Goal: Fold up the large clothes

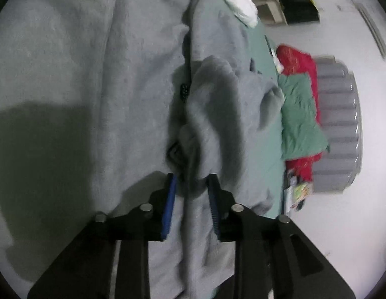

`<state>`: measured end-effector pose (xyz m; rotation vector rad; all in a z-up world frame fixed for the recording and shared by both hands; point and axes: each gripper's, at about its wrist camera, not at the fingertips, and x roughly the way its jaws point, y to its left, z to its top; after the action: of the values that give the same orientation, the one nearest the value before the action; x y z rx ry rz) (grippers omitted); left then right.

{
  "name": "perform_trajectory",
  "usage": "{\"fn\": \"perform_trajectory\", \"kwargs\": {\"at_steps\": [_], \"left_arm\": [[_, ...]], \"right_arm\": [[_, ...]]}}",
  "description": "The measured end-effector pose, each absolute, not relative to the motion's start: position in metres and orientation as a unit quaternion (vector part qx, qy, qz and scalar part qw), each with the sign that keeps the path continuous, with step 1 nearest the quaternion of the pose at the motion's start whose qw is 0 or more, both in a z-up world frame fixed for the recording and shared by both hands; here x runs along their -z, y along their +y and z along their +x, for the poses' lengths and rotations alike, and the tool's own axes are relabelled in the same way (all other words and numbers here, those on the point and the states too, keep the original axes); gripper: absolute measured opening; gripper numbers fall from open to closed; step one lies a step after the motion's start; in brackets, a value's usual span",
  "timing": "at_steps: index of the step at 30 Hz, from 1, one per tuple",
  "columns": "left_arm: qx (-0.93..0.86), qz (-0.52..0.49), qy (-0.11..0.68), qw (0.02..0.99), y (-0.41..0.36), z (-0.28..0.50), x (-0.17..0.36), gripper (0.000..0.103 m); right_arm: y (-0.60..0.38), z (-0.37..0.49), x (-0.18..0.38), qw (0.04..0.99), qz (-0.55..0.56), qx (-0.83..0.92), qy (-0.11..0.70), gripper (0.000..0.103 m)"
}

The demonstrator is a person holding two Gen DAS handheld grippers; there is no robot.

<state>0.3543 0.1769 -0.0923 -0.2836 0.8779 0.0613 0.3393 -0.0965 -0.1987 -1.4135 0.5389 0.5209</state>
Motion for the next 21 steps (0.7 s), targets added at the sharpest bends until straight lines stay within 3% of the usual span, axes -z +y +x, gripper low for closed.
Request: {"fn": "perform_trajectory", "kwargs": {"at_steps": [3,5,9,12,14,18,21], "left_arm": [[-0.031,-0.146,0.426,0.892,0.183,0.355,0.093,0.085],[-0.033,-0.151,0.426,0.891,0.186,0.354,0.094,0.085],[-0.039,-0.157,0.431,0.888,0.191,0.354,0.095,0.085],[-0.039,-0.156,0.433,0.887,0.194,0.355,0.095,0.085],[-0.039,-0.154,0.434,0.887,0.196,0.356,0.095,0.085],[-0.041,-0.165,0.436,0.884,0.205,0.354,0.095,0.085],[-0.041,-0.174,0.441,0.88,0.21,0.352,0.097,0.085]], "right_arm": [[-0.082,0.356,0.159,0.769,-0.543,-0.226,0.251,0.035],[-0.068,0.375,0.132,0.82,-0.45,-0.228,0.27,0.054],[-0.028,0.422,0.129,0.852,-0.302,-0.255,0.343,0.056],[0.003,0.447,0.173,0.816,-0.355,-0.21,0.405,0.055],[-0.002,0.44,0.195,0.793,-0.379,-0.22,0.423,0.013],[-0.03,0.42,0.171,0.805,-0.386,-0.236,0.385,0.01],[-0.045,0.376,0.162,0.771,-0.456,-0.294,0.333,0.01]]}}
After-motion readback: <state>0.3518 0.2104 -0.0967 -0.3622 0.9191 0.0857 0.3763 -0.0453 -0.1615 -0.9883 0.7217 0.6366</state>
